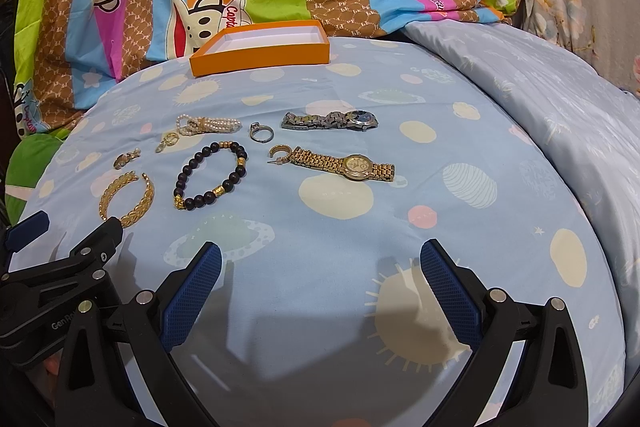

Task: Organize jewelry
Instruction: 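Move the right tool to the gold watch while the left tool approaches the gold cuff bangle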

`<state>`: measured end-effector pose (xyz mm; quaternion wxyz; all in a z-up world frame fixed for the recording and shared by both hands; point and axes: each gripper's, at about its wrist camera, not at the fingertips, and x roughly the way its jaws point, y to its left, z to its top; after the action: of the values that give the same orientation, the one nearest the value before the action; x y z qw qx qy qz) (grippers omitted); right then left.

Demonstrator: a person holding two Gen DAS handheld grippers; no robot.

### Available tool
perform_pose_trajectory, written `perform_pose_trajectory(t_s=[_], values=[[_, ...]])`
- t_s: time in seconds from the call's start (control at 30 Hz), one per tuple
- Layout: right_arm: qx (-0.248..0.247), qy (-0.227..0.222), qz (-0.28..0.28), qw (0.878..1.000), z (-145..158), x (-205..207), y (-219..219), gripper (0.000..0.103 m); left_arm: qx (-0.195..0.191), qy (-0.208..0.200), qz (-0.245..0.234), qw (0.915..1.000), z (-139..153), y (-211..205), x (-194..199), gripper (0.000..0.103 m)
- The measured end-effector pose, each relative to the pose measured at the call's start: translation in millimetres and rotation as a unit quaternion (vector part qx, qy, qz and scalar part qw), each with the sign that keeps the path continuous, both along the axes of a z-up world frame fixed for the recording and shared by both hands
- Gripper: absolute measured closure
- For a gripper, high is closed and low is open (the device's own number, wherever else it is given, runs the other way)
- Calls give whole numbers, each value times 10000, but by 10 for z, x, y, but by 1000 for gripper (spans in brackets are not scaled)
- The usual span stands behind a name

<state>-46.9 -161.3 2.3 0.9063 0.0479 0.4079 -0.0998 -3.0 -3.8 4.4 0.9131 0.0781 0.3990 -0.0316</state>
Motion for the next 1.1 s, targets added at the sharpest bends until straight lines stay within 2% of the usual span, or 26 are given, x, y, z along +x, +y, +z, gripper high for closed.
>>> perform_pose_trajectory(t_s=[0.17, 0.33, 0.47, 0.63, 0.73, 0.8, 1.03, 1.1], values=[[50, 0, -3, 10000, -2, 6, -13, 5, -10, -11, -12, 10000, 7, -1, -2, 5], [341, 37, -20, 9994, -11, 31, -108, 5, -158, 14, -26, 9999, 7, 22, 15, 5], [99, -99, 54, 9999, 54, 89, -203, 5, -242, 108, -77, 9996, -11, 60, 52, 5], [-136, -236, 530, 9982, 136, 288, -351, 6, -386, 251, -206, 9987, -14, 104, 154, 5], [-98, -143, 875, 9960, 94, 448, -420, 8, -526, 356, -243, 9977, -30, 145, 214, 5], [-110, -23, 1003, 9949, 40, 553, -436, 13, -599, 436, -261, 9969, -47, 159, 257, 5], [220, 180, 1128, 9932, -64, 778, -546, 15, -593, 609, -425, 9955, -103, 64, 346, 5], [295, 251, 1138, 9927, -93, 818, -570, 22, -522, 649, -474, 9954, -127, 20, 367, 5]])
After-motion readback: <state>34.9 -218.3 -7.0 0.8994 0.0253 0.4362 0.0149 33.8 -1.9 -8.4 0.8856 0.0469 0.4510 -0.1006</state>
